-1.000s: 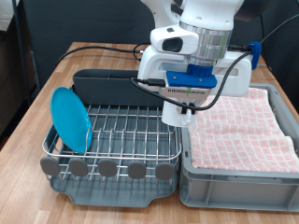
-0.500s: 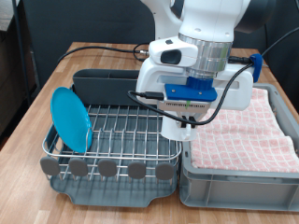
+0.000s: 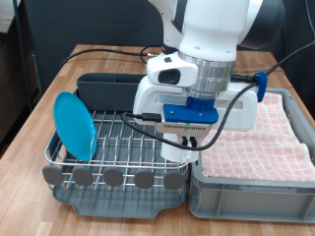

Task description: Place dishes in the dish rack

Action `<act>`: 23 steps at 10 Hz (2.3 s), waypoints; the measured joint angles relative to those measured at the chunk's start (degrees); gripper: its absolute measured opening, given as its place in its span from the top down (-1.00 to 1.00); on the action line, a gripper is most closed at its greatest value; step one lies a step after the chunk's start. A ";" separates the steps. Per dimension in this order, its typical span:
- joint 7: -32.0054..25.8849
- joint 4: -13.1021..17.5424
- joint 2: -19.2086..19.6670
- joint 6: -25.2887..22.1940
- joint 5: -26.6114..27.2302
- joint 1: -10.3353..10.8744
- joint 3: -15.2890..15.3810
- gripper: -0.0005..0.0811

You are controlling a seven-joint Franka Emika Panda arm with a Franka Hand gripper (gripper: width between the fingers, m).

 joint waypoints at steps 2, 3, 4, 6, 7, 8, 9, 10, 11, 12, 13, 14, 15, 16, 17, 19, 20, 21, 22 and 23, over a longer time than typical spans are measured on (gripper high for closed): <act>-1.23 0.89 1.68 1.47 1.13 -0.97 0.40 0.81; -1.80 1.46 2.50 1.90 1.73 -1.52 0.74 0.81; -2.57 2.16 3.30 2.05 2.53 -2.14 1.29 0.81; -2.94 3.41 4.62 2.12 3.42 -2.80 1.83 0.81; -2.95 3.70 5.02 2.19 3.60 -2.95 2.01 0.81; -2.95 3.94 5.37 2.27 3.87 -3.05 2.14 0.81; -2.99 4.15 5.78 2.39 4.24 -3.24 2.35 0.81; -3.24 4.31 6.15 2.58 4.57 -3.56 2.69 0.81; -3.46 4.40 6.46 2.71 4.91 -3.83 2.97 0.81; -3.67 4.51 6.79 2.86 5.22 -4.07 3.17 0.81; -3.83 4.62 7.14 3.00 5.41 -4.28 3.36 0.81; -3.99 4.67 7.39 3.11 5.48 -4.47 3.55 0.81; -4.14 4.76 7.61 3.15 5.53 -4.60 3.65 0.81; -4.31 4.81 7.77 3.16 5.57 -4.79 3.82 0.81; -4.51 4.86 7.90 3.22 5.63 -5.06 4.09 0.81; -4.62 5.12 8.23 3.29 5.66 -5.40 4.39 0.62; -4.65 5.38 8.48 3.31 5.67 -5.47 4.42 0.62; -4.71 5.59 8.66 3.32 5.67 -5.52 4.44 0.14; -4.88 5.88 8.82 3.21 5.75 -5.66 4.58 0.14; -5.33 6.67 9.01 1.03 6.39 -6.08 5.05 -0.32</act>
